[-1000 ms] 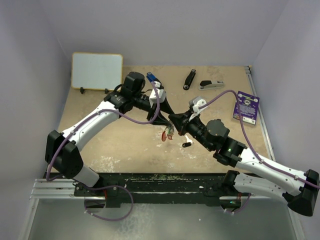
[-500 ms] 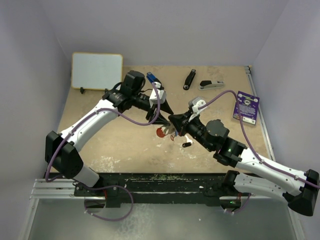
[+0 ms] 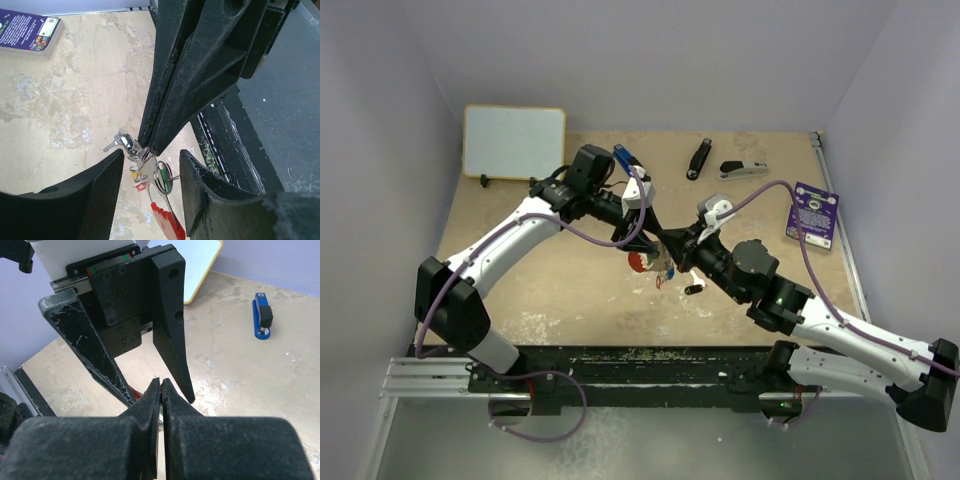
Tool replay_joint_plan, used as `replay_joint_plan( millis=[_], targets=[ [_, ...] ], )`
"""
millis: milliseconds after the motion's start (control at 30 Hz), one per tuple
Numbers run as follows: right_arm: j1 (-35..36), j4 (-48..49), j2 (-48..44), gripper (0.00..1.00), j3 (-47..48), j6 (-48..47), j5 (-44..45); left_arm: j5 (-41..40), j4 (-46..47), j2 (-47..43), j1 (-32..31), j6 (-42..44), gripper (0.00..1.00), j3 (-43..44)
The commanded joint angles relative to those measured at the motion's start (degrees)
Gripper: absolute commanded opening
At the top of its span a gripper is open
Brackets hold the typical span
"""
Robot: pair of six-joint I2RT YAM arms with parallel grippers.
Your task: Put the keys on the keyring
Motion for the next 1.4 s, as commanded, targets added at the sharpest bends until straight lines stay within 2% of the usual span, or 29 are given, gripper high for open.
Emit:
replay_joint_plan(
  millis=[0, 267, 700, 1367],
  targets=[
    [0.3, 3.2, -1.3, 0.00, 3.2, -0.7, 0.9, 1.7, -0.1, 0.2, 0.0, 1.3, 0.51, 2.5],
    [0.4, 3.1, -1.2, 0.00, 3.1, -0.3, 1.2, 1.6, 1.5, 0.2, -0.1, 1.3, 0.47, 2.6],
    [1.0, 3.6, -1.5, 0.00, 2.7, 3.0, 5.5, 3.6, 9.8, 0.7, 0.0, -5.3, 0.43, 1.4],
    [1.8, 2.2, -1.4, 0.00, 5.2, 3.6, 9.1, 3.6, 18.1, 0.9, 0.0, -10.5, 0.43, -2.4]
  ],
)
